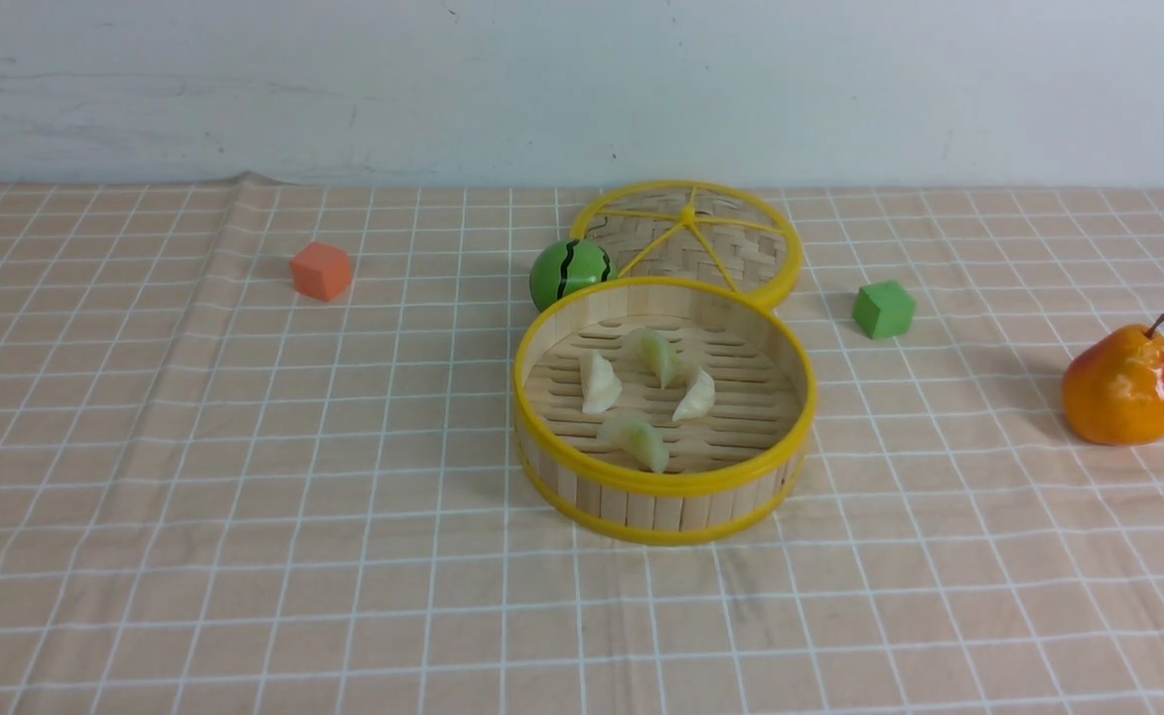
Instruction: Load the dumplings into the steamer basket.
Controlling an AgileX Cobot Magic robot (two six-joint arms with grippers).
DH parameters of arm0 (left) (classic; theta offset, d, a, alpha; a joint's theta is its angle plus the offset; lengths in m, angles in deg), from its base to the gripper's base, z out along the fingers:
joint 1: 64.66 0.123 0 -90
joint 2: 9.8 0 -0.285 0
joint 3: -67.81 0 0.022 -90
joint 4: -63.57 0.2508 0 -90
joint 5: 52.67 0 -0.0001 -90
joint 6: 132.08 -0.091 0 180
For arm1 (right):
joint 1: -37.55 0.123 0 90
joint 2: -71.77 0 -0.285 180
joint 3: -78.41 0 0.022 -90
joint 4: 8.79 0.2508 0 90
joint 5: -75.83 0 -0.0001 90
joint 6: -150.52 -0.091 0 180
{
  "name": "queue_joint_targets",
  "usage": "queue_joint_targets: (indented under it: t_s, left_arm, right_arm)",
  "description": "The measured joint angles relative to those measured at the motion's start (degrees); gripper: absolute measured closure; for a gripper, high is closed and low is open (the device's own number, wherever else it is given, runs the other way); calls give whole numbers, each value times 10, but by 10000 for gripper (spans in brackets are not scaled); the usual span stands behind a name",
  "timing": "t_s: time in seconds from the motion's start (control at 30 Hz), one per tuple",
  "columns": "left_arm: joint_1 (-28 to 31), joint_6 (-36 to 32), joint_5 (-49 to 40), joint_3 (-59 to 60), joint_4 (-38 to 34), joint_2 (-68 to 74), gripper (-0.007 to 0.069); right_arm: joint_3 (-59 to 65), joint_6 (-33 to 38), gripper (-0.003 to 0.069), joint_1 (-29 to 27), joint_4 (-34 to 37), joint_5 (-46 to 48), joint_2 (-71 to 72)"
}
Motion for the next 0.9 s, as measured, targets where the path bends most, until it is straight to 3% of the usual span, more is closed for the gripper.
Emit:
queue_joint_targets:
  t_s: [0.9]
  left_arm:
    - [0, 0, -8, 0, 2, 0, 638]
  right_arm:
    - [0, 0, 598, 0, 0, 0, 0]
